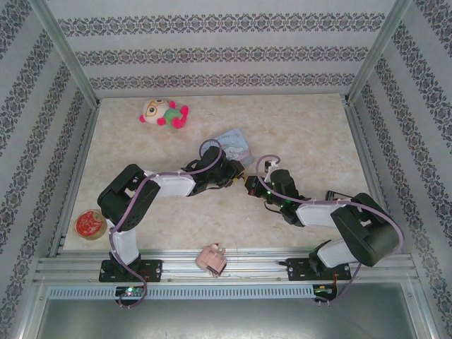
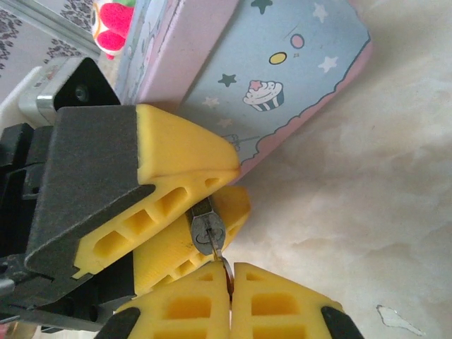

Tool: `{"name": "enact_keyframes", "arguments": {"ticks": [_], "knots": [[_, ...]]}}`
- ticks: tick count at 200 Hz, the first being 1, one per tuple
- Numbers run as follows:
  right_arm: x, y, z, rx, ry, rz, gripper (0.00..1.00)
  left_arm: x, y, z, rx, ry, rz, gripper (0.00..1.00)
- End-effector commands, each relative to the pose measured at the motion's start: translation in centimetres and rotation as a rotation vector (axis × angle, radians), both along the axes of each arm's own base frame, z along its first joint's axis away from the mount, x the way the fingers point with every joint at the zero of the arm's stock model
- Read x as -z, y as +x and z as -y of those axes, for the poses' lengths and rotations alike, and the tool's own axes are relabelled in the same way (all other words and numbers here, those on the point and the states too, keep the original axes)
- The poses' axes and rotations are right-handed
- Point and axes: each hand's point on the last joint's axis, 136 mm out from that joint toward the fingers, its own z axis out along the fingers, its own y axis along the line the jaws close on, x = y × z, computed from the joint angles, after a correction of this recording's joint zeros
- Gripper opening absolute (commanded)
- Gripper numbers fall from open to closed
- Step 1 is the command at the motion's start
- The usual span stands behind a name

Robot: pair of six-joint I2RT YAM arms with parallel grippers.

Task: Unlock the padlock with the key

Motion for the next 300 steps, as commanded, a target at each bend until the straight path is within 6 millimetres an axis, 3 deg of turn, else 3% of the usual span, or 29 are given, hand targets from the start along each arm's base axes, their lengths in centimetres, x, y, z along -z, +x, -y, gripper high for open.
{"name": "enact_keyframes", "arguments": {"ticks": [1,45,81,109,166,229,247,278,300], "knots": [[-1.0,0.8,0.9,0.042,0.025,0.021,0.00,3.0,-5.2,0.2,0.058,-0.011,-0.317,0.00],[-0.4,0.6,0.7,0.040,0.040,-0.012,0.00,1.9,-5.1,0.1,0.027,-0.030,-0.332,0.00],[1.0,0.5,0.3,0.045,0.061,-0.078,0.00,2.2,-5.3,-0.5,-0.004,-0.006,-0.344,0.00],[1.0,0.9,-0.5,0.052,0.142,-0.106,0.00,2.4,-5.2,-0.9,-0.022,0.015,-0.337,0.00],[0.2,1.6,-2.3,0.014,0.307,-0.114,0.00,2.7,-5.3,0.2,0.020,0.025,-0.339,0.00],[1.2,2.3,-1.9,0.071,0.218,-0.062,0.00,2.6,-5.6,0.6,0.050,0.040,-0.347,0.00],[0.5,2.6,-2.1,0.061,0.225,-0.033,0.00,2.7,-5.7,0.9,0.061,0.038,-0.351,0.00],[-3.4,2.5,-4.7,-0.111,0.270,0.091,0.00,3.2,-5.9,1.2,0.068,0.028,-0.374,0.00],[-5.1,2.0,-5.3,-0.168,0.247,0.163,0.00,3.4,-5.9,1.3,0.066,0.018,-0.382,0.00]]}}
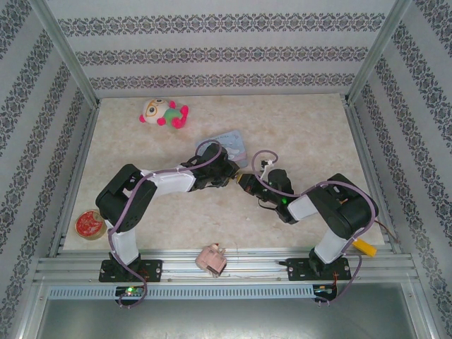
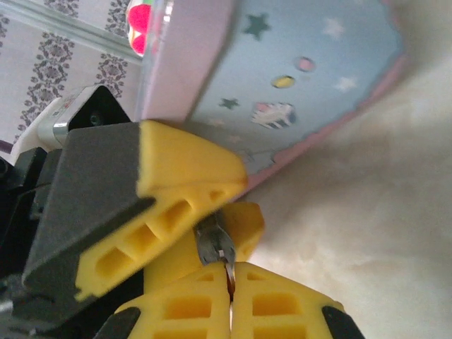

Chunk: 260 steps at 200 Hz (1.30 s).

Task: Unlock the padlock with the key

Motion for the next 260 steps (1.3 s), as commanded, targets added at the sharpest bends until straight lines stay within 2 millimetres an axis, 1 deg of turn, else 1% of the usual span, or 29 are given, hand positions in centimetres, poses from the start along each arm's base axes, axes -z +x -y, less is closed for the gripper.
{"name": "enact_keyframes", "arguments": {"ticks": [1,20,34,53,109,115,124,136,152,166,182,187,189,191,205,219,236,260], "knots": [[-6.0,0.9,-2.3,-0.096,0.046,0.232,0.00,2.4,-6.1,3.4,0.145,-0.106,-0.277,0.00],[-6.5,0.7,-1.6,-0.068,-0.005,0.263,0.00,2.7,-6.1,3.4,0.141,-0.109,-0.286,0.00],[-5.4,1.0,-0.5,-0.011,-0.058,0.211,0.00,2.7,-6.1,3.5,0.137,-0.118,-0.290,0.00],[-4.6,1.1,0.4,0.026,-0.083,0.175,0.00,2.5,-6.0,3.6,0.136,-0.119,-0.285,0.00],[-2.9,1.0,0.8,0.046,-0.060,0.102,0.00,2.1,-5.5,3.5,0.126,-0.118,-0.262,0.02],[-2.6,1.1,0.8,0.050,-0.057,0.089,0.00,2.1,-5.6,3.5,0.124,-0.121,-0.262,0.05],[-2.1,1.1,0.9,0.060,-0.051,0.066,0.00,2.1,-5.4,3.5,0.119,-0.130,-0.256,0.14],[-1.4,1.2,1.1,0.079,-0.043,0.034,0.00,2.3,-5.3,3.4,0.112,-0.142,-0.255,0.22],[-0.6,1.0,1.5,0.099,-0.031,0.005,0.00,2.3,-5.1,3.4,0.107,-0.156,-0.245,0.37],[0.1,0.7,1.8,0.119,-0.025,-0.018,0.00,2.3,-4.9,3.4,0.108,-0.162,-0.232,0.47],[0.6,0.8,2.1,0.145,-0.018,-0.037,0.00,1.9,-4.7,3.6,0.112,-0.170,-0.211,0.61],[0.6,0.8,2.2,0.154,-0.016,-0.040,0.00,1.8,-4.6,3.5,0.111,-0.172,-0.204,0.67],[1.4,0.3,2.6,0.158,-0.028,-0.060,0.00,1.8,-4.5,3.5,0.111,-0.173,-0.200,0.69],[1.7,0.1,2.8,0.161,-0.031,-0.066,0.00,1.8,-4.6,3.5,0.112,-0.173,-0.199,0.71],[2.3,0.0,3.2,0.184,-0.034,-0.085,0.00,1.4,-4.4,3.4,0.116,-0.176,-0.179,0.85],[2.6,-0.1,3.5,0.201,-0.033,-0.099,0.00,0.9,-4.2,3.0,0.114,-0.166,-0.147,0.95],[2.7,-0.1,3.6,0.214,-0.025,-0.111,0.00,-0.2,-3.7,2.3,0.116,-0.138,-0.090,1.00],[2.8,0.0,3.7,0.226,-0.014,-0.121,0.00,-1.9,-3.1,0.8,0.131,-0.054,0.020,0.99]]}}
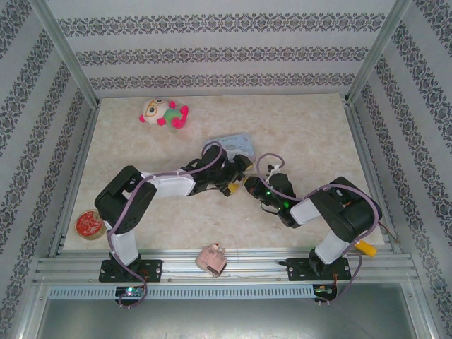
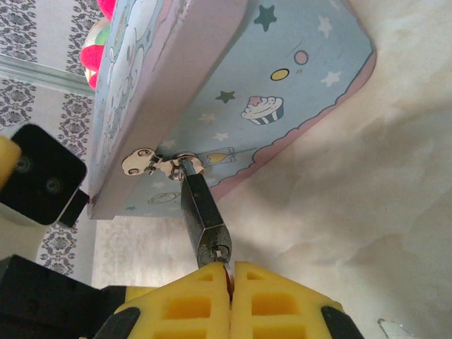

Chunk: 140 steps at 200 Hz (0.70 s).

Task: Unlock the padlock with the key

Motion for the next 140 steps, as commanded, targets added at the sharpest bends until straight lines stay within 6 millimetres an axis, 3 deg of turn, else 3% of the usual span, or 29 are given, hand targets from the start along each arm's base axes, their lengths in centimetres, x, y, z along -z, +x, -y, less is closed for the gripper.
{"name": "enact_keyframes", "arguments": {"ticks": [1,70,93,140], "knots": [[0.8,0.1,0.8,0.059,0.004,-0.025,0.00,0.0,-0.9,-2.1,0.011,0.106,0.032,0.99],[0.6,0.3,0.7,0.090,0.071,-0.058,0.00,-3.0,0.0,-5.1,0.023,0.250,0.332,0.99],[0.6,0.3,0.7,0.103,0.102,-0.073,0.00,-2.6,0.4,-5.3,0.009,0.248,0.382,1.00],[0.7,0.3,0.4,0.112,0.156,-0.093,0.00,-1.0,0.8,-5.1,0.003,0.252,0.397,0.89]]}}
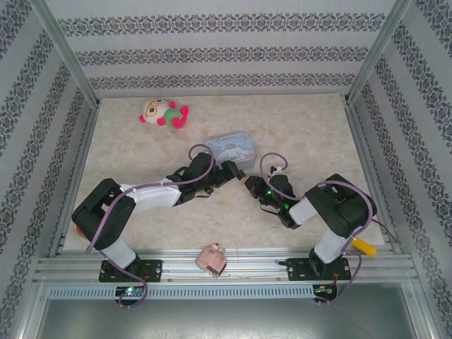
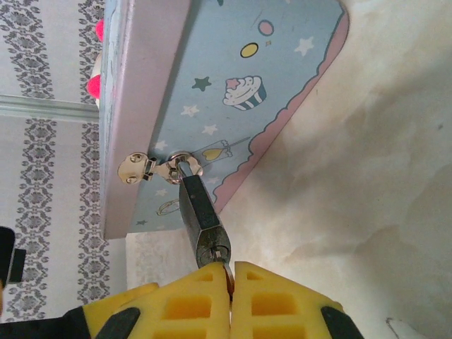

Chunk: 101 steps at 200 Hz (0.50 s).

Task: Unlock the padlock with the key

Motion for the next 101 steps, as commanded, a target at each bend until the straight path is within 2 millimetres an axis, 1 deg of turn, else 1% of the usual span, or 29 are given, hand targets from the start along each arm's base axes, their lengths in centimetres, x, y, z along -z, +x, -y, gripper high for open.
{"name": "enact_keyframes", "arguments": {"ticks": [1,13,34,55,74,90,101], "knots": [[0.5,0.0,0.4,0.034,0.028,-0.020,0.00,-0.1,1.2,0.3,-0.003,-0.001,0.072,0.88],[0.5,0.0,0.2,0.033,0.045,-0.022,0.00,0.3,1.3,0.5,-0.004,-0.007,0.073,0.85],[0.5,0.1,0.0,0.035,0.086,-0.024,0.00,0.6,1.7,1.0,-0.009,-0.053,0.092,0.76],[0.4,0.2,-0.3,0.038,0.135,-0.021,0.00,0.8,1.8,1.5,-0.012,-0.107,0.108,0.71],[1.0,0.2,-0.5,0.040,0.164,-0.049,0.00,1.2,1.8,1.7,-0.015,-0.131,0.128,0.64],[0.8,0.3,-1.0,0.023,0.159,-0.037,0.00,1.4,1.9,1.9,-0.013,-0.146,0.141,0.61],[0.6,0.3,-1.1,0.023,0.162,-0.031,0.00,1.8,1.9,1.9,-0.014,-0.152,0.134,0.60]]}}
